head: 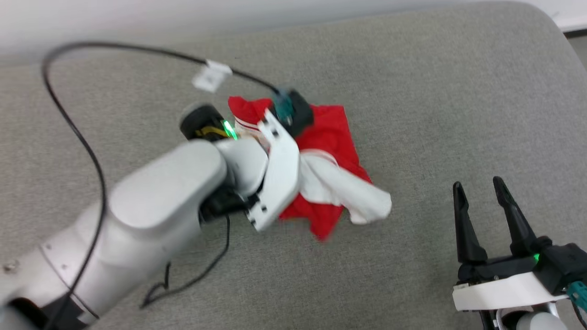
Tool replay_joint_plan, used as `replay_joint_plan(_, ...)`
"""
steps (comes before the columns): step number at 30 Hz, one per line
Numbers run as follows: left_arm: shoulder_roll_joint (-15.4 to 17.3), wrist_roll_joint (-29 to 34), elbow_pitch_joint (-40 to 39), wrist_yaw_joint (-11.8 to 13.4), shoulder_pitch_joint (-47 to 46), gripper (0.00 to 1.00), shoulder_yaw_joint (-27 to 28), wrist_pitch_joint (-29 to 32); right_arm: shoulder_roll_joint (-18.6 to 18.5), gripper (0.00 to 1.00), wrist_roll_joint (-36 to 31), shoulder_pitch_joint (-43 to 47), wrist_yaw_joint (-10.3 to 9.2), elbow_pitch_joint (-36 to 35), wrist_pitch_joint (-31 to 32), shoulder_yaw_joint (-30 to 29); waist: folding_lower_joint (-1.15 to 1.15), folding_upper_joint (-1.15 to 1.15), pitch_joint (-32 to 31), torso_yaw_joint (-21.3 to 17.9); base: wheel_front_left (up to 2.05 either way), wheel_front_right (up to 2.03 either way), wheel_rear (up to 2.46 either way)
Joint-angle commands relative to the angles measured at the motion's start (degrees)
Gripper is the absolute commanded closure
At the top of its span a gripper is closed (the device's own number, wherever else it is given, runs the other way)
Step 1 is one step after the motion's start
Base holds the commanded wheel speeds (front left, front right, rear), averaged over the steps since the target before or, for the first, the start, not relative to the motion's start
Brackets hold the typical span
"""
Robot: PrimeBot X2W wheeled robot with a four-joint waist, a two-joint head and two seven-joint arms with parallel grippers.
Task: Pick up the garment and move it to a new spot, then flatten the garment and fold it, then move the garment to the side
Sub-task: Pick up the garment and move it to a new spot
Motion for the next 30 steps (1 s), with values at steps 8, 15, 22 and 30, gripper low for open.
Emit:
replay_joint_plan(8, -1.7, 0.1, 5.1, 0.0, 6.4, 1.00, -8.1, -3.1, 0.2, 0.00, 0.2, -1.9, -0.02, -0.1, -0.1, -0.2, 0.00, 0.00, 3.2, -1.7, 0.00, 0.00, 0.00)
replay_joint_plan(15, -2.5, 3.8, 4.6, 0.1, 3.2, 0.00, -7.9, -16.1, 0.2, 0.00, -0.8, -0.1, -0.02, 0.5, -0.1, -0.5, 0.00, 0.00, -0.3, 0.7, 0.00, 0.00, 0.00)
replay_joint_plan(22, -1.5, 9.7, 1.0, 2.7, 3.9, 0.00, -6.1, -29.7, 0.1, 0.00, -1.5, 2.8, -0.03, 0.7, -0.1, -1.0, 0.00, 0.00, -5.7, 4.9, 0.00, 0.00, 0.00)
replay_joint_plan(30, 2.7, 12.2, -7.9, 12.5, 10.2, 0.00, -3.1, -38.1, 0.1, 0.00, -2.4, 5.4, -0.02, 0.7, -0.1, -1.3, 0.00, 0.00, -9.8, 9.5, 0.00, 0.00, 0.00)
